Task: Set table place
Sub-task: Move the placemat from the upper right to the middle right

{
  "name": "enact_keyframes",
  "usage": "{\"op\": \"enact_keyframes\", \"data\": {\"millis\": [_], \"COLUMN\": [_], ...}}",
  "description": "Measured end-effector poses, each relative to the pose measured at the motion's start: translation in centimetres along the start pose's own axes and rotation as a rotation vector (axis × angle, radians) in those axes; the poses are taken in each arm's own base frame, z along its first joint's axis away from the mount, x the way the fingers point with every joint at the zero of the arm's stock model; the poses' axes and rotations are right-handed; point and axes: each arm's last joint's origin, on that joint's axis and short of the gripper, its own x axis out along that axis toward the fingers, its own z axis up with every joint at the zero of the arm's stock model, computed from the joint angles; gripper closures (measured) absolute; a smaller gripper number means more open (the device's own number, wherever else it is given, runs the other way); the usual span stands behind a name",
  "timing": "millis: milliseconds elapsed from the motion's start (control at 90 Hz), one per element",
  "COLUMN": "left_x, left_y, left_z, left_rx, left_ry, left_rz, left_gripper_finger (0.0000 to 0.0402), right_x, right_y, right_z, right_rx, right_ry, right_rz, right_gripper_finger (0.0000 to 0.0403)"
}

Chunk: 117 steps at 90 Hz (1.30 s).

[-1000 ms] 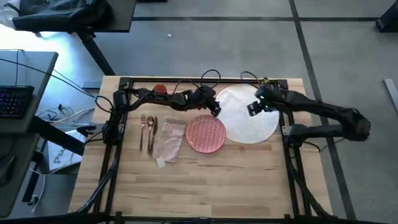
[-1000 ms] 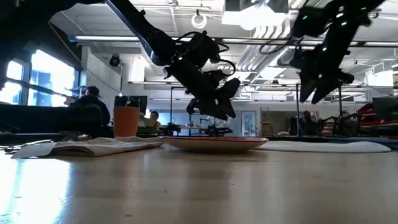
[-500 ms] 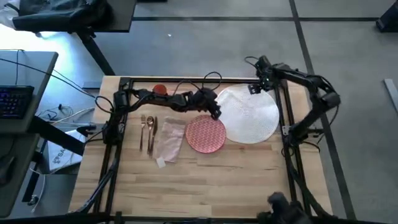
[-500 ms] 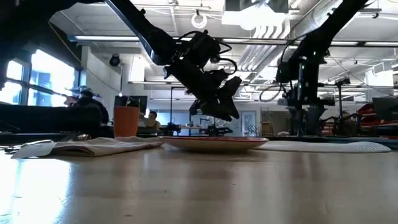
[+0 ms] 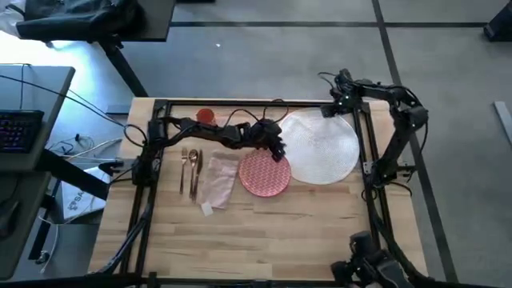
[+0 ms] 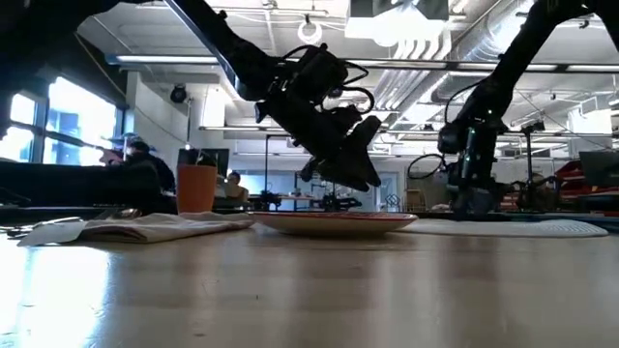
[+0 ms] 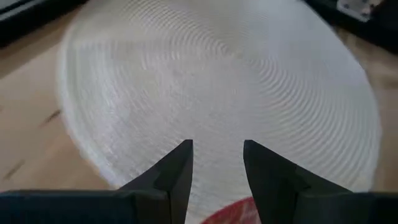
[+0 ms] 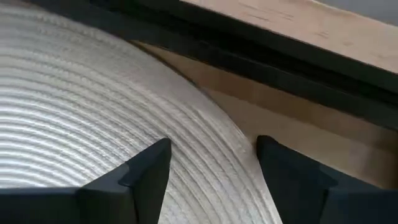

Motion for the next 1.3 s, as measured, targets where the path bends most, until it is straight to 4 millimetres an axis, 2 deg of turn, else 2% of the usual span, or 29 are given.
{"op": "enact_keyframes", "data": {"millis": [189, 489, 700, 911, 1122, 1300], "left_x": [2.5, 2.5, 2.5, 2.3, 4.4, 6.2], "left_y": [1.2, 0.7, 0.6, -0.6, -0.2, 1.2], "left_z": [-1.9, -2.0, -1.7, 0.6, -0.6, -0.7], "left_rx": [0.004, 0.025, 0.025, 0.089, 0.083, 0.038], "left_ry": [-0.001, -0.008, -0.006, 0.007, 0.122, 0.121], "left_rz": [0.008, 0.04, 0.024, -0.002, -0.088, -0.09], "left_gripper_finger": [0.0277, 0.0277, 0.0281, 0.0327, 0.0377, 0.04], "right_x": [0.0, 0.2, 0.1, -1.0, -0.5, 0.3], "right_y": [-0.2, 0.9, 1.1, 1.1, 2.4, 3.5], "right_z": [-0.4, -1.3, -1.5, -1.5, -2.4, -3.2], "right_rx": [-0.06, -0.086, -0.089, -0.066, -0.123, -0.134], "right_ry": [0.036, 0.113, 0.136, 0.244, 0.281, 0.295], "right_rz": [0.07, 0.342, 0.339, 0.203, 0.159, 0.24], "right_gripper_finger": [0.0186, 0.0212, 0.0215, 0.0214, 0.0214, 0.0214]}}
